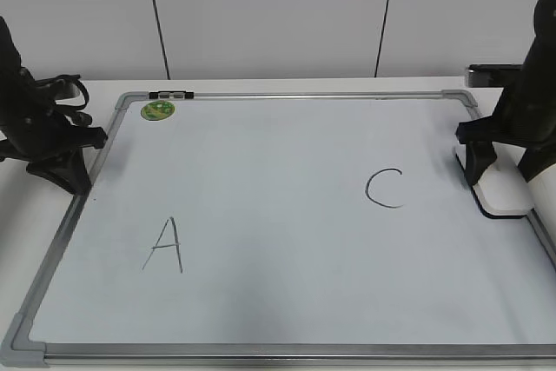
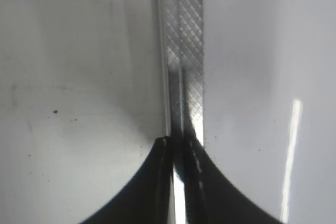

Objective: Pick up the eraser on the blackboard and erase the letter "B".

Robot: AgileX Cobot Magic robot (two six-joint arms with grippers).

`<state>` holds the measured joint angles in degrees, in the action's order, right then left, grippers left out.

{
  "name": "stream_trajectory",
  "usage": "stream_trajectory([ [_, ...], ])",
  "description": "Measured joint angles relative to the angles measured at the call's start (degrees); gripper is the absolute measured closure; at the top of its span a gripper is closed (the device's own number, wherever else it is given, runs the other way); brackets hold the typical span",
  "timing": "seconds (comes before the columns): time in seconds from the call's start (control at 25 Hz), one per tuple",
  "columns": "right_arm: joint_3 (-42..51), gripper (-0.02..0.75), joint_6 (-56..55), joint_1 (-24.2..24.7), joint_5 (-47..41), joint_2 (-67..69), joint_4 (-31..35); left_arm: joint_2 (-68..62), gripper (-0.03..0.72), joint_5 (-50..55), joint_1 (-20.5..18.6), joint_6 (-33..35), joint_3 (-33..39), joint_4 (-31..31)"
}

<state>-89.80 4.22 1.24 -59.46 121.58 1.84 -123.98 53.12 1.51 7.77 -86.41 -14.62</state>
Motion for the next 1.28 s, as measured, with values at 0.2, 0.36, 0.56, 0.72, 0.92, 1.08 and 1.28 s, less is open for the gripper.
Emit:
stream_trajectory([
  [0.2, 0.00, 0.140, 0.13, 0.00, -0.86, -2.79, 0.00, 0.00, 0.627, 0.22, 0.00, 0.00, -0.24, 0.47],
  [0.36, -0.37, 0.144, 0.49, 0.00, -1.58, -6.34, 0.00, -0.33, 0.493, 1.41, -0.11, 0.22, -2.69, 0.99],
  [0.56, -0.37, 0.144, 1.08, 0.00, -3.83, -8.83, 0.00, -0.33, 0.293, 7.88, -0.35, 0.34, -10.54, 1.13],
  [0.72, -0.37, 0.144, 1.75, 0.00, -7.65, -11.27, 0.99, -0.22, 0.249, 15.01, -0.44, 0.34, -17.60, 1.13],
  [0.92, -0.37, 0.145, 2.08, 0.00, -10.13, -15.55, 1.08, 4.50, 0.244, 16.55, -0.44, 0.34, -20.02, 0.91],
  [1.08, -0.37, 0.145, 2.19, 0.00, -10.40, -20.25, 1.21, 9.67, 0.245, 16.99, -0.44, 0.34, -20.02, 0.70],
  [1.28, -0.37, 0.145, 2.35, 0.00, -10.84, -27.04, 1.21, 17.70, 0.245, 17.12, -0.33, 0.34, -17.90, 0.49],
])
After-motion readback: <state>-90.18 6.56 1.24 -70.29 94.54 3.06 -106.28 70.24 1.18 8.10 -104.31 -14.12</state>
